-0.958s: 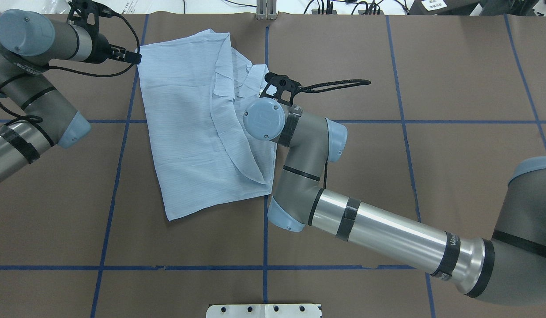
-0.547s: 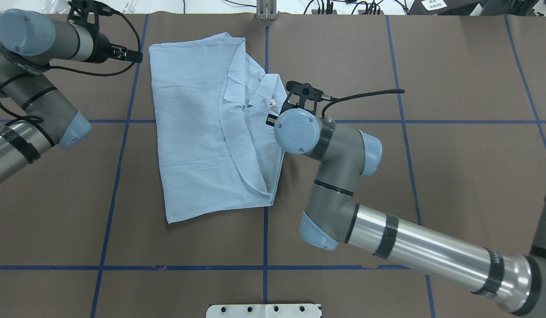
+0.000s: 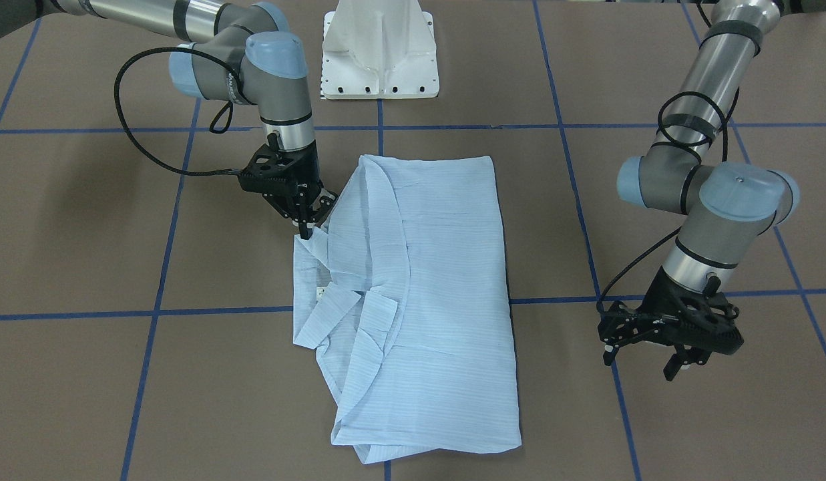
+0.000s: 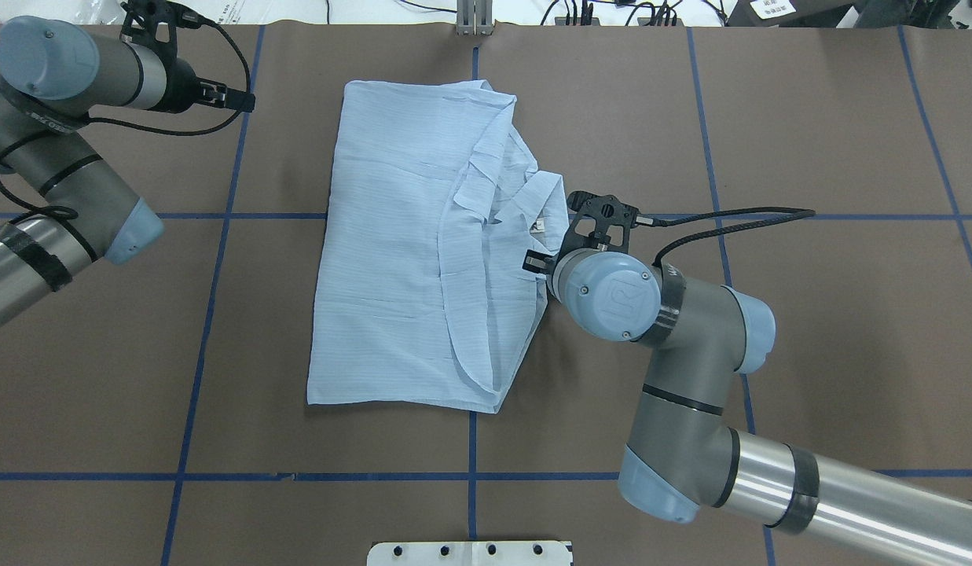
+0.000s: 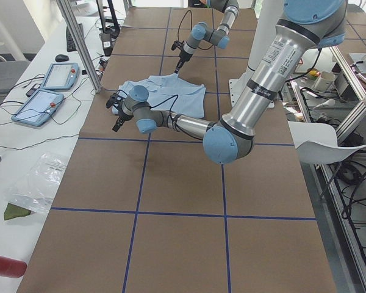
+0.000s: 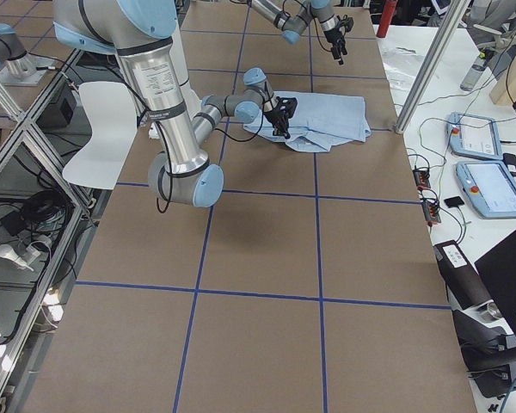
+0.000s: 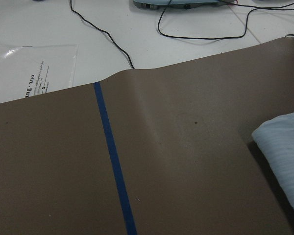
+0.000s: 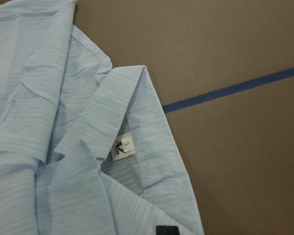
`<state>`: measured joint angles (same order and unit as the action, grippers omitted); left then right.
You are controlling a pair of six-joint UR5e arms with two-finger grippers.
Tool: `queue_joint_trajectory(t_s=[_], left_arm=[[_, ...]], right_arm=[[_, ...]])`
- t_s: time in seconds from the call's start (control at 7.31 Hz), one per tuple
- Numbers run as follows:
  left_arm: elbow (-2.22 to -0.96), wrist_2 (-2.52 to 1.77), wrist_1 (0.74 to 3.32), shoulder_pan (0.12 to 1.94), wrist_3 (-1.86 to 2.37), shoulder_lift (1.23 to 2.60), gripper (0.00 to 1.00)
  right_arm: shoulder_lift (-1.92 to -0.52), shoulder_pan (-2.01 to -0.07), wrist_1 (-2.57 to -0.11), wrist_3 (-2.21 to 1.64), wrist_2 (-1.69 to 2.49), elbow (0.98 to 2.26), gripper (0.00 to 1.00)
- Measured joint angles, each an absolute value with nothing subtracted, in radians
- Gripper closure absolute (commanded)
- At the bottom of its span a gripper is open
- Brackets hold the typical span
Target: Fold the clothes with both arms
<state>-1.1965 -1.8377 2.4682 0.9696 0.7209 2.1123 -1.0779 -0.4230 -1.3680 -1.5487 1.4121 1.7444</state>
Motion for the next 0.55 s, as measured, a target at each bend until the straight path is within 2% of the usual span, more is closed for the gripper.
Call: queue_joint_trajectory(t_s=[0.27, 0.55], left_arm=[[-1.199, -1.839, 2.468, 0.97, 0.721, 2.112, 0.0], [-1.198, -1.843, 2.468, 0.969, 0.714, 2.111, 0.0]], right_arm=[[-1.04, -0.424, -1.429, -1.463, 1.419, 1.75, 0.0], [-0.886, -0.443, -1.57, -1.423, 1.429, 1.689, 0.0]])
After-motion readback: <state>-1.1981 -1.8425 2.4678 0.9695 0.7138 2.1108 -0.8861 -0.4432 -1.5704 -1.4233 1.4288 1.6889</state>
